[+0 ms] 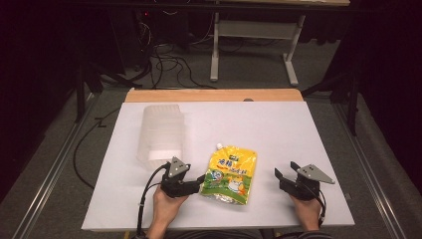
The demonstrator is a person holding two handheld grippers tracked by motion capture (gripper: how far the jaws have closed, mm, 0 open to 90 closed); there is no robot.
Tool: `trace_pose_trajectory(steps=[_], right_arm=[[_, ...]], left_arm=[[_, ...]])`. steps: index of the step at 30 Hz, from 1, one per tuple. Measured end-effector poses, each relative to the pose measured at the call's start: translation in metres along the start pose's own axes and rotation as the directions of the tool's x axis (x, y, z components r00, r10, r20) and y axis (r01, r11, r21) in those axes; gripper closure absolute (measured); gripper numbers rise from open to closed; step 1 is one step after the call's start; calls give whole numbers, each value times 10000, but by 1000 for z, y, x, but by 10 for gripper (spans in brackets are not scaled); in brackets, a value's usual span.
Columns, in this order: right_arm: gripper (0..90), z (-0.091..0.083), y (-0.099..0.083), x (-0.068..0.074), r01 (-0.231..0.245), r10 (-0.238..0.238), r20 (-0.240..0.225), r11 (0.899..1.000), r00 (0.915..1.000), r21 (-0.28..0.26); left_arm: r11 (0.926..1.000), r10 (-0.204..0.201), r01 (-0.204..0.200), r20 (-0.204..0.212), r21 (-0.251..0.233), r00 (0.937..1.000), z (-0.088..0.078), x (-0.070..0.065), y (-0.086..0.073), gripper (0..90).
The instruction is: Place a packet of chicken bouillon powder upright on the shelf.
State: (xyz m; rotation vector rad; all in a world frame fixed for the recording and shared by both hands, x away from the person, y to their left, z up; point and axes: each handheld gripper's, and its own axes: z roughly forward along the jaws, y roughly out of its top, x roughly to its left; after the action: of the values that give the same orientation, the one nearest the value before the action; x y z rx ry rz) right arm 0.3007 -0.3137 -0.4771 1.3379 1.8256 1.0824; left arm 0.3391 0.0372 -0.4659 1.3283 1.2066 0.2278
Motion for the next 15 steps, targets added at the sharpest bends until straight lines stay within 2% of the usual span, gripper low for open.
trace_pose_trajectory(steps=[1, 4, 5, 6, 7, 9, 10, 11, 14, 15], right_arm=[[340, 0, 0, 0, 3, -3, 2, 10000, 10000, -39], [340, -1, 0, 0, -53, 53, 22, 10000, 10000, -78], [339, 0, 0, -1, -54, 55, 19, 10000, 10000, -52], [339, 0, 0, -1, -54, 55, 19, 10000, 10000, -52], [340, -1, 0, 0, -72, 72, 15, 9999, 10000, -77], [340, -1, 0, 0, -20, 20, 8, 10000, 10000, -67], [339, 0, 0, 0, -23, 23, -5, 10000, 10000, -33], [339, 0, 0, 0, 15, -15, -21, 10000, 10000, -19], [339, -1, 0, 0, -15, 15, 14, 10000, 10000, -88], [339, -1, 0, 0, -71, 71, 27, 9999, 10000, -75]], left_arm=[[9997, 82, -82, 3, 208, 10000, 6, -5, -1, 300], [9993, 50, -51, 11, 376, 10000, 11, -9, -1, 287], [9987, -40, 28, 252, 507, 9997, 16, -12, 1, 264], [9987, -40, 28, 252, 507, 9997, 16, -12, 1, 251], [9976, 127, -131, 69, 683, 9999, 20, -16, 2, 243], [9888, 706, -710, 76, 1315, 9975, 19, -14, 4, 241], [9888, 706, -710, 76, 1315, 9975, 19, -14, 4, 238], [9956, 1, 13, -141, 933, 9999, 31, -22, 4, 233], [9939, -43, 63, -183, 1100, 9998, 37, -23, 4, 230], [9915, -37, 75, -297, 1299, 9996, 44, -26, 5, 228]])
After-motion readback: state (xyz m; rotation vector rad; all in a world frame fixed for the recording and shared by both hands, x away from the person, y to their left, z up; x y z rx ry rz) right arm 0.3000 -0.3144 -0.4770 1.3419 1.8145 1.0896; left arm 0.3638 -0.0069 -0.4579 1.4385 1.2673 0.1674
